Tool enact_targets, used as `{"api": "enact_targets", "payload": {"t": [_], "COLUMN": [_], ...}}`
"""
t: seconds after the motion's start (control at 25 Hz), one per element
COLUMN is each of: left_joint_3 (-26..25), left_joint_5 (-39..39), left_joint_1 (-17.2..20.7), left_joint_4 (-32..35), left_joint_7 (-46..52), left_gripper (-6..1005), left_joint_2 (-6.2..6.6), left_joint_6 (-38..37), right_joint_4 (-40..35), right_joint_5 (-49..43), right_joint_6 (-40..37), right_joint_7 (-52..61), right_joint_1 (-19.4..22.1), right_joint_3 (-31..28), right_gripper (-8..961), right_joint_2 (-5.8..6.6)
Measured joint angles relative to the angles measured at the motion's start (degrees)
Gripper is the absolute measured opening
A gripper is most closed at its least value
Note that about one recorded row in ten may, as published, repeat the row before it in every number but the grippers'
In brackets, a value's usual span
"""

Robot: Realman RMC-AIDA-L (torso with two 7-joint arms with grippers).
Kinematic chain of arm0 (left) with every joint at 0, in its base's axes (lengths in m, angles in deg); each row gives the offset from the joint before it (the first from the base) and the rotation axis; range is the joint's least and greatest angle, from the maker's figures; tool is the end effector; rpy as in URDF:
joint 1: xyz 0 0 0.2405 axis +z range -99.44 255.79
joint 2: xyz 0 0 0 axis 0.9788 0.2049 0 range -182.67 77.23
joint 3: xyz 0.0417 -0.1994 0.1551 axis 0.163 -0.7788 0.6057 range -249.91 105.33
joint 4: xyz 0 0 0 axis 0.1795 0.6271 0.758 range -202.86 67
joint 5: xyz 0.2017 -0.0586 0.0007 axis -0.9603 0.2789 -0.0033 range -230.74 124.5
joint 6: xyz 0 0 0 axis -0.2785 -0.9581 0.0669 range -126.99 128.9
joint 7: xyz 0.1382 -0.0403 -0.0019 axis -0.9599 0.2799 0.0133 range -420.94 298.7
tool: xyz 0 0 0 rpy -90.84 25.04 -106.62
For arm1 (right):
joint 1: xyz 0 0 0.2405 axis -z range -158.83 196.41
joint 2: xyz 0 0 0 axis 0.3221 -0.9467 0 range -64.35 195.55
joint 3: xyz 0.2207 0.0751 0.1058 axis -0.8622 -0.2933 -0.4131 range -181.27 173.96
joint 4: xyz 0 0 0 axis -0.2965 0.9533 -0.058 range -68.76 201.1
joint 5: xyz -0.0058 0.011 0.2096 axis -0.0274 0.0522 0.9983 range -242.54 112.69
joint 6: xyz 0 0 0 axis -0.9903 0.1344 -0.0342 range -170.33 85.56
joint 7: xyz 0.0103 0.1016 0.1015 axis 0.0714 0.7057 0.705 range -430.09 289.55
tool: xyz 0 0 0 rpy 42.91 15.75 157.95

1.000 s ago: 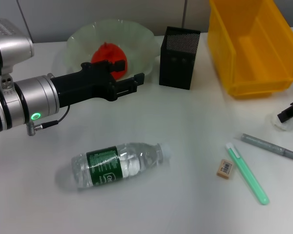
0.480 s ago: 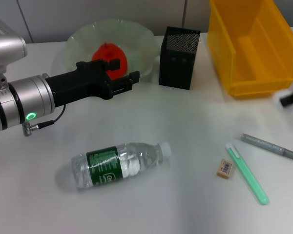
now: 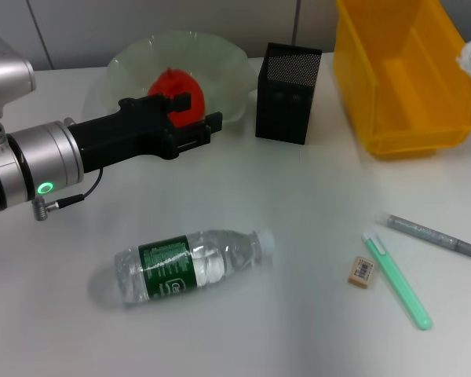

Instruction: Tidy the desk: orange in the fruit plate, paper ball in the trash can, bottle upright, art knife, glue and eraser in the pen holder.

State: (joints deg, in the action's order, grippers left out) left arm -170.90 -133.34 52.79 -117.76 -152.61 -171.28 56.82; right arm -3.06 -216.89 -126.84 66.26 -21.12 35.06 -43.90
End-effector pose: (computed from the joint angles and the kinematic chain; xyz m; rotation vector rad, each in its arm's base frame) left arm -0.1975 0.3707 -0.0353 -2.5195 -0.6247 -0.7360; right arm 0.2503 0.4121 0.1703 -2.1016 1.1194 -0.0476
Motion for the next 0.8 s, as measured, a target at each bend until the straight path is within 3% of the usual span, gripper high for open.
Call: {"api": "enact_targets", "payload": {"t": [0.2,0.8], "left_joint_3": [0.0,-0.1], "left_joint_5": [0.0,0.6], "left_joint_1": [0.3,1.1], "left_joint_4": [0.1,0.1], "left_joint_7": [0.0,-0.2], "left_gripper": [648,643], "left_joint_2": [0.0,0.0], "left_joint_6": [0.0,0.0], "right_joint_4": [6.9,21.3], "right_joint_5": [0.8,9.3], "right_joint_6": [5.9,17.9], "right_joint_7": [-1.8,-9.0], "right_joint_1": [-2.5,-4.6], "right_joint_3": [0.2,0.0], "right_gripper": [305,305], "right_joint_2": [1.04,1.93]}}
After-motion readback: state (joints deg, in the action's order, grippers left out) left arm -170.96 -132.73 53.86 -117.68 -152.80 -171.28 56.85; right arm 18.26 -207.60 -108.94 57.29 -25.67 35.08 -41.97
